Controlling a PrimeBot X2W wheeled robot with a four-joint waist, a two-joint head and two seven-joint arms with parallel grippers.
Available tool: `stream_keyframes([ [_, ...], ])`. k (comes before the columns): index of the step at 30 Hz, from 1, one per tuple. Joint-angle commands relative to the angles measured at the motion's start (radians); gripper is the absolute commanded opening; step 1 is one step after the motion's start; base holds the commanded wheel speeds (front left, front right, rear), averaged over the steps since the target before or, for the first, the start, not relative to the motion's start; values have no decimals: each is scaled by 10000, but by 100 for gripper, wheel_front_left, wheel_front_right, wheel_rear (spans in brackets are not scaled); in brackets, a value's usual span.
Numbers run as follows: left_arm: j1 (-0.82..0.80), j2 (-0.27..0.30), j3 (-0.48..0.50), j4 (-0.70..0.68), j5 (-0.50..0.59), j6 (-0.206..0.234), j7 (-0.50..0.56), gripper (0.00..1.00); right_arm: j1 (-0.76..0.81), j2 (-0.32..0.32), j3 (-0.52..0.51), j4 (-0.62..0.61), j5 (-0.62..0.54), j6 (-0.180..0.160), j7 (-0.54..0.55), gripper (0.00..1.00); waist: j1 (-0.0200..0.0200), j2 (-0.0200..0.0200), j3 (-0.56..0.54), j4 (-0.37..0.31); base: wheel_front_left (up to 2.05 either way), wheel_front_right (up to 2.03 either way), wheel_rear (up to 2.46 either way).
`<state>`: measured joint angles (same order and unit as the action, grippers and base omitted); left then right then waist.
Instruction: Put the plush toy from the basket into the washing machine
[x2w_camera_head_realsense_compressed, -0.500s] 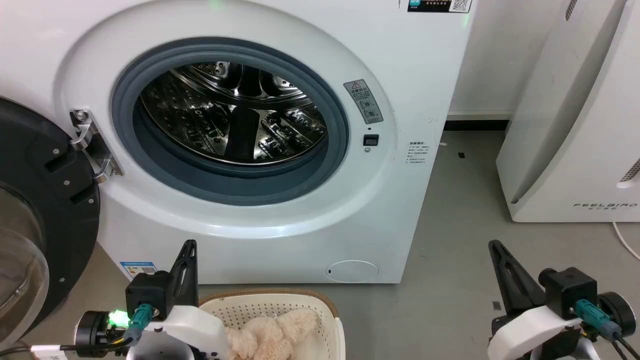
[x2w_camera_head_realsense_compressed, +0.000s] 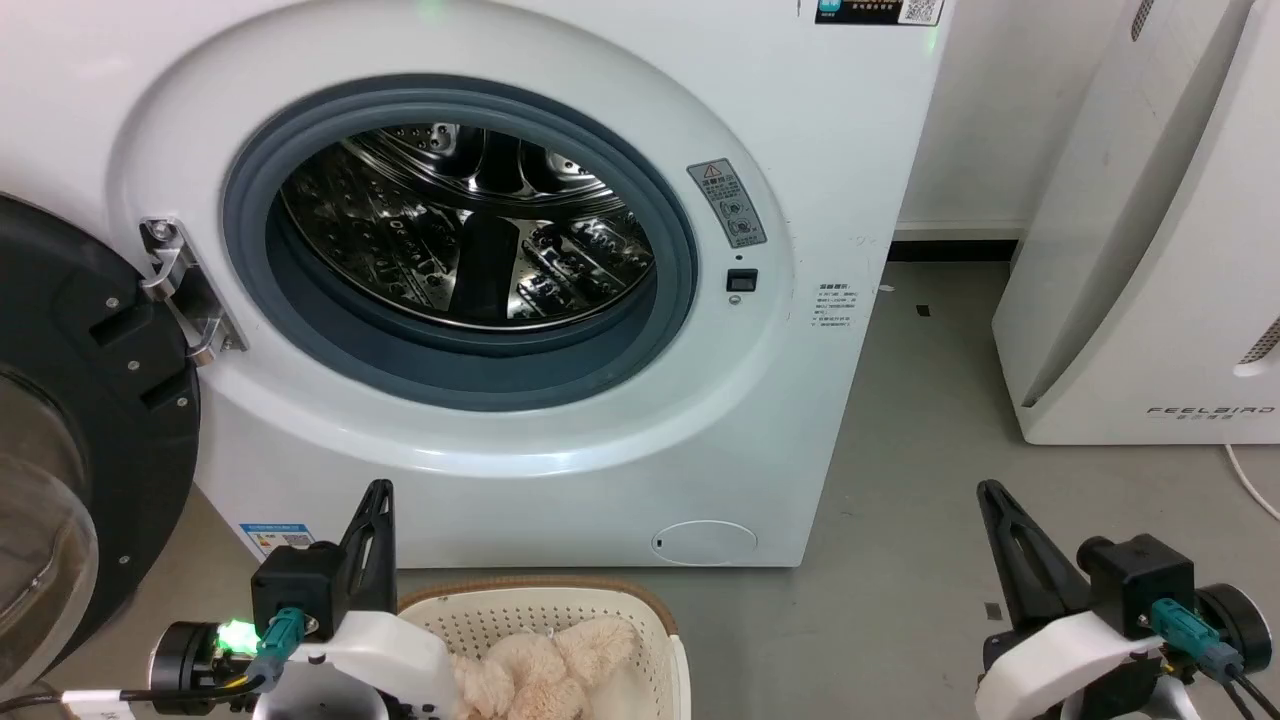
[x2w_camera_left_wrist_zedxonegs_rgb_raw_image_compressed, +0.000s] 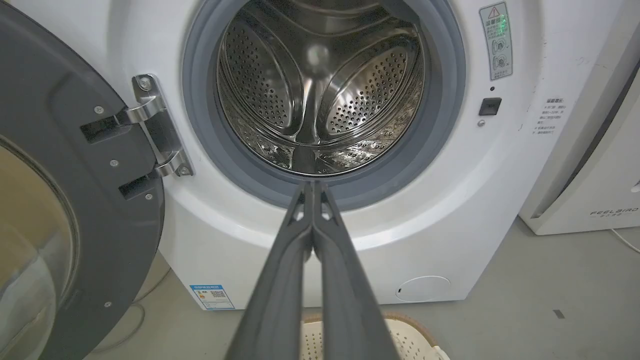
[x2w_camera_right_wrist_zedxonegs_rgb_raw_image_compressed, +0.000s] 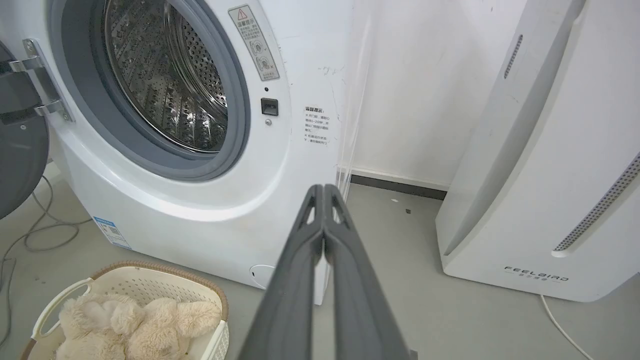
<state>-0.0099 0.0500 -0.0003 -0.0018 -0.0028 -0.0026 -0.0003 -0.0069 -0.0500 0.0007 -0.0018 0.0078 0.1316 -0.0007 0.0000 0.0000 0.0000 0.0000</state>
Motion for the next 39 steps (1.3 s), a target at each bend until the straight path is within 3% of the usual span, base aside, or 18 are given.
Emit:
stream_keyframes([
  [1, 99, 3, 3, 18, 28, 26, 3, 0, 69, -2, -7, 18, -78, -9, 7, 0, 0, 0, 0, 0, 0, 0, 0],
  [2, 99, 3, 3, 18, 28, 26, 3, 0, 69, -2, -7, 18, -78, -9, 7, 0, 0, 0, 0, 0, 0, 0, 0],
  [3, 0, 0, 2, 0, 0, 0, 0, 100, 0, 0, 0, 0, 0, 0, 0, 100, 0, 0, 0, 0, 0, 0, 0],
  [39, -376, 16, -470, 673, -155, -28, -623, 100, -149, -1, -61, -107, 351, -2, -623, 100, 0, 0, 823, -297, 0, 0, 0],
])
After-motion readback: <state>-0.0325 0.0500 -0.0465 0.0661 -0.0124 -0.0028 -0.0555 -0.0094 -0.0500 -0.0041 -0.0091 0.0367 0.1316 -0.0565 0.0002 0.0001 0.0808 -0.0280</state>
